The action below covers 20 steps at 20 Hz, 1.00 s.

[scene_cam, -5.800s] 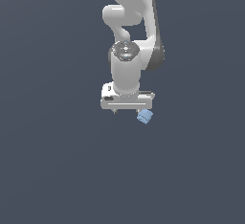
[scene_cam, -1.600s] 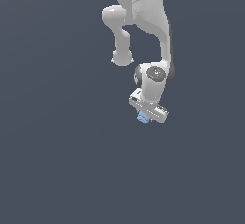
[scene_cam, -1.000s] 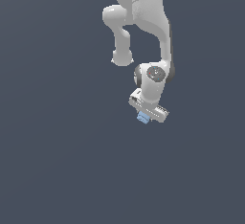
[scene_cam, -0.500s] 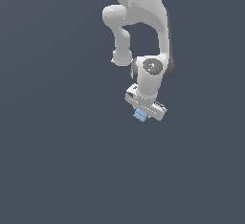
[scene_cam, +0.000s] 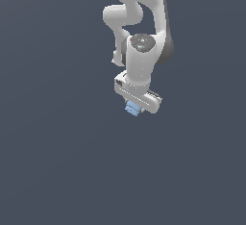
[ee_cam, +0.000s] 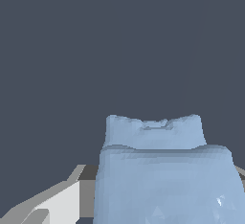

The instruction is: Pick up the object and move it to a goal position.

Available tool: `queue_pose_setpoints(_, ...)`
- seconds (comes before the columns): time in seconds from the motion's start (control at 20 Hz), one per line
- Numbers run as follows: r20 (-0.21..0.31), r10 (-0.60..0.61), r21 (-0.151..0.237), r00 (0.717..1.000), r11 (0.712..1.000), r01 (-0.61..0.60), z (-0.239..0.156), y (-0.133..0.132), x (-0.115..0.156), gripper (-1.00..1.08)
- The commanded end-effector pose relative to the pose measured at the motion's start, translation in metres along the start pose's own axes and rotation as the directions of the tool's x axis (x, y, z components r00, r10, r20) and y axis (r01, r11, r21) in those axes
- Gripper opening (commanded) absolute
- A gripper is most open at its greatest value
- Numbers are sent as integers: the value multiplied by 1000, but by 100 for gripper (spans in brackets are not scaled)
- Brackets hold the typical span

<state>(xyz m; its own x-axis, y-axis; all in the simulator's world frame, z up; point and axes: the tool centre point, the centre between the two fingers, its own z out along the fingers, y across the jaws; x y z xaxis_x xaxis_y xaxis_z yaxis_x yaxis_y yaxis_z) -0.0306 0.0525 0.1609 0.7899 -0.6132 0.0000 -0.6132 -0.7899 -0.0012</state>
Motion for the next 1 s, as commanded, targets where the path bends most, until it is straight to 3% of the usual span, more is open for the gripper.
queue_pose_setpoints(0.0, 0, 0, 0, 1000, 1000, 0, -27, 8, 13, -100)
queue_pose_setpoints(0.5, 0, 0, -1, 1000, 1000, 0, -124, 34, 64, -100)
queue_pose_setpoints(0.95, 0, -1, -1, 1000, 1000, 1, -171, 45, 91, -100)
